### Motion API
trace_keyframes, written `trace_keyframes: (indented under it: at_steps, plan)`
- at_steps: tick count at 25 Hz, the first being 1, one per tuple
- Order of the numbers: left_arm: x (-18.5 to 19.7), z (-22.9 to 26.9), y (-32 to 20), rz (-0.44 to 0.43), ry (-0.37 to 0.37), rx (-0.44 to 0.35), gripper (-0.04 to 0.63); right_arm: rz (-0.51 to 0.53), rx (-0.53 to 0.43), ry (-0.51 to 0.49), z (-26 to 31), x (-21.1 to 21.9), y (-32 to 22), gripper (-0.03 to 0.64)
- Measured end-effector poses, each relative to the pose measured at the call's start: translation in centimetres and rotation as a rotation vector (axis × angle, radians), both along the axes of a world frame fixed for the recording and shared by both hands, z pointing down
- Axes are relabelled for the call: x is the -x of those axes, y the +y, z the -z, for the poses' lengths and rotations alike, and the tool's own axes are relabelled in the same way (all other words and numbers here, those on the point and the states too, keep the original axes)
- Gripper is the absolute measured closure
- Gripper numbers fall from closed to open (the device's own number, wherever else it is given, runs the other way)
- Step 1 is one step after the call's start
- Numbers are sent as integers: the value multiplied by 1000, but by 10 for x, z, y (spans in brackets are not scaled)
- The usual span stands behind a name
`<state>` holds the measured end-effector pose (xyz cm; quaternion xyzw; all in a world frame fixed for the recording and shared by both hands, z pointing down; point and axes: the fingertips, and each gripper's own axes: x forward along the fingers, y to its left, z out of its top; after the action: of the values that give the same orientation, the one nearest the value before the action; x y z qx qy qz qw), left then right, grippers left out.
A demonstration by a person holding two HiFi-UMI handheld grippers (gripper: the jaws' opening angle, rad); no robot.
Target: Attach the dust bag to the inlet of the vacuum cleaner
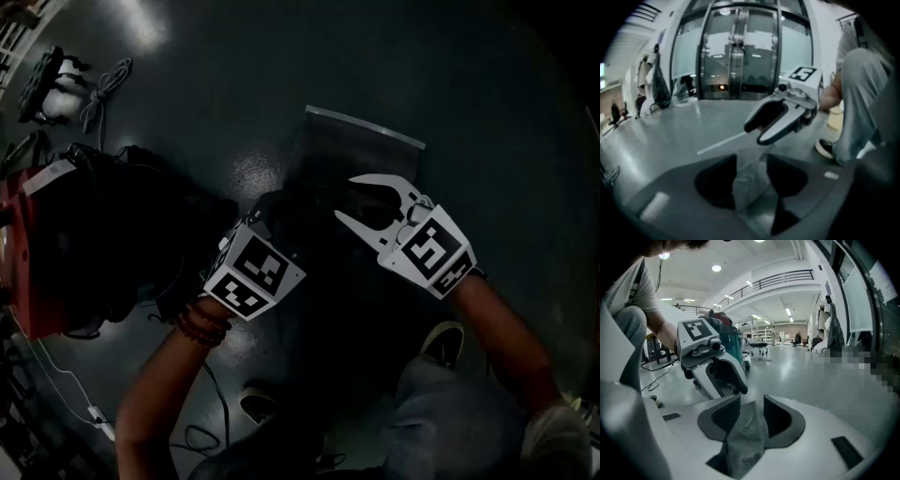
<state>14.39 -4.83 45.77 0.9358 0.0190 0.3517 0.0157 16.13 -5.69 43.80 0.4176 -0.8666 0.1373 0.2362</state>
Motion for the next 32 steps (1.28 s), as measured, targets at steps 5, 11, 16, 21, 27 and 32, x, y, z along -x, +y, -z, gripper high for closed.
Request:
trace_keyframes:
  at_steps: [5,11,16,21,27,32]
  plan:
    - [-28,-57,-18,-145,-187,-90,339,50,155,66,-67,-29,4,451]
    - [-50,-116,-16,-358,-426,-100,287,65,251,81,-111,-49,15,442]
    - [-54,-153,-1,-483,-581,19,252,54,298,75,-130,-61,27,439]
    - [-45,-154,8,-524,-617,120,323,75,323,82,-139,-65,31,437]
    - [-30,-126,14,-472,-532,96,490,204,351,126,-133,-44,42,437]
    - [-9,-99,28,-444,-480,68,525,345,380,131,-123,-7,57,437]
